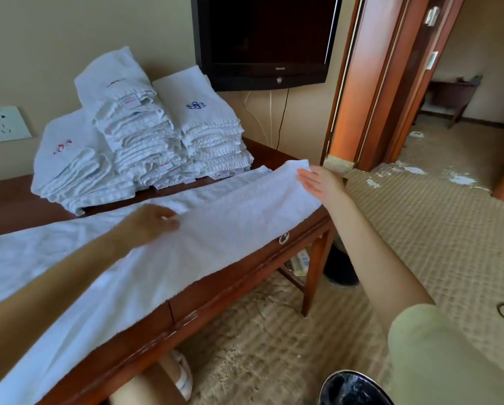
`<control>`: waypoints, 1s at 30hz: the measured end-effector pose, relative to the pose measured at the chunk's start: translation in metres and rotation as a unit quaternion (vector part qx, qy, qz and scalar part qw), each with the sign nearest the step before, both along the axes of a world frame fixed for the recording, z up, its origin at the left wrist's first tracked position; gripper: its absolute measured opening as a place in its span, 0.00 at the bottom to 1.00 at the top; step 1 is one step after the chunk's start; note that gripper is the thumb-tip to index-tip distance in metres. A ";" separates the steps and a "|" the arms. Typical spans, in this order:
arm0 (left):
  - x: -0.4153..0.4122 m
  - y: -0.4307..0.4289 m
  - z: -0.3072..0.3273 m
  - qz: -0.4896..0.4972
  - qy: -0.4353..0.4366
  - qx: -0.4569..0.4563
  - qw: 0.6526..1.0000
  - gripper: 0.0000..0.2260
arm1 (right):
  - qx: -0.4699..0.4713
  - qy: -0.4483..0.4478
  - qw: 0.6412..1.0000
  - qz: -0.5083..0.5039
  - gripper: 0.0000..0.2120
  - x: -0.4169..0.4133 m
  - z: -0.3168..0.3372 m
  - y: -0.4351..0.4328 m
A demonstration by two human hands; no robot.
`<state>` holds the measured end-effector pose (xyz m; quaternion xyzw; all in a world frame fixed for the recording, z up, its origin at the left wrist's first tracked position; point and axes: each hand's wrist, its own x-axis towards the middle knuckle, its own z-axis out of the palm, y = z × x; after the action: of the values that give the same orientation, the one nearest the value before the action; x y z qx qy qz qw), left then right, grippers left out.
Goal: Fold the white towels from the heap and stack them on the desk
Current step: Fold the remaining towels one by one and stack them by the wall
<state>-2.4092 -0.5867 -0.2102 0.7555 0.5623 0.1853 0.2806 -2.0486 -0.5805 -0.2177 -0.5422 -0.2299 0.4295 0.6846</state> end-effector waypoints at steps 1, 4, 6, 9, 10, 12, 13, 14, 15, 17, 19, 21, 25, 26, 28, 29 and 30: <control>0.001 0.011 0.006 0.015 -0.021 -0.006 1.000 0.04 | -0.021 -0.021 1.000 0.002 0.08 -0.001 -0.001 0.009; 0.003 0.037 0.007 0.032 -0.004 -0.020 0.999 0.06 | -0.117 -0.177 0.977 -0.022 0.11 0.000 -0.010 0.030; 0.003 0.046 0.000 0.035 0.077 -0.018 0.996 0.10 | -0.179 -0.333 0.925 -0.030 0.12 0.004 -0.019 0.039; 0.001 0.051 -0.008 0.020 0.191 -0.039 0.981 0.21 | -0.218 -0.460 0.861 -0.019 0.13 0.010 -0.029 0.043; -0.002 0.054 -0.011 0.024 0.197 -0.054 0.979 0.24 | -0.215 -0.474 0.854 -0.006 0.14 0.011 -0.030 0.044; -0.010 0.058 -0.014 0.036 0.156 -0.076 0.984 0.23 | -0.202 -0.483 0.852 0.008 0.14 0.012 -0.031 0.047; -0.015 0.061 -0.013 0.039 0.132 -0.072 0.988 0.22 | -0.196 -0.486 0.852 0.005 0.14 0.012 -0.031 0.049; -0.019 0.064 -0.011 0.042 0.109 -0.064 0.991 0.21 | -0.192 -0.490 0.850 -0.004 0.14 0.011 -0.032 0.051; -0.021 0.068 -0.009 0.045 0.093 -0.048 0.993 0.21 | -0.190 -0.495 0.848 -0.014 0.13 0.010 -0.032 0.053; -0.021 0.073 -0.012 0.047 0.092 -0.008 0.995 0.21 | -0.195 -0.513 0.835 -0.027 0.13 0.009 -0.034 0.057; -0.018 0.070 -0.021 0.018 0.129 0.017 0.991 0.20 | -0.224 -0.549 0.805 -0.022 0.13 0.006 -0.039 0.061; -0.020 0.068 -0.035 -0.027 0.136 0.008 0.990 0.17 | -0.252 -0.577 0.777 -0.012 0.13 0.004 -0.045 0.063; -0.026 0.066 -0.036 -0.037 0.107 -0.031 0.993 0.16 | -0.272 -0.622 0.734 -0.016 0.13 0.010 -0.051 0.064; -0.027 0.066 -0.035 -0.035 0.111 -0.046 0.992 0.16 | -0.279 -0.630 0.725 -0.019 0.15 0.011 -0.051 0.064; -0.030 0.064 -0.030 -0.022 0.127 -0.071 0.989 0.14 | -0.306 -0.638 0.706 -0.028 0.19 0.012 -0.050 0.060; -0.033 0.063 -0.030 -0.013 0.132 -0.080 0.988 0.13 | -0.319 -0.646 0.692 -0.035 0.20 0.010 -0.049 0.058; -0.037 0.063 -0.030 -0.006 0.130 -0.085 0.988 0.14 | -0.322 -0.661 0.676 -0.041 0.20 0.007 -0.048 0.056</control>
<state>-2.4460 -0.5241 -0.2400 0.7497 0.6033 0.0359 0.2695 -2.0414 -0.5244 -0.2659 -0.8807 -0.4475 -0.0220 0.1539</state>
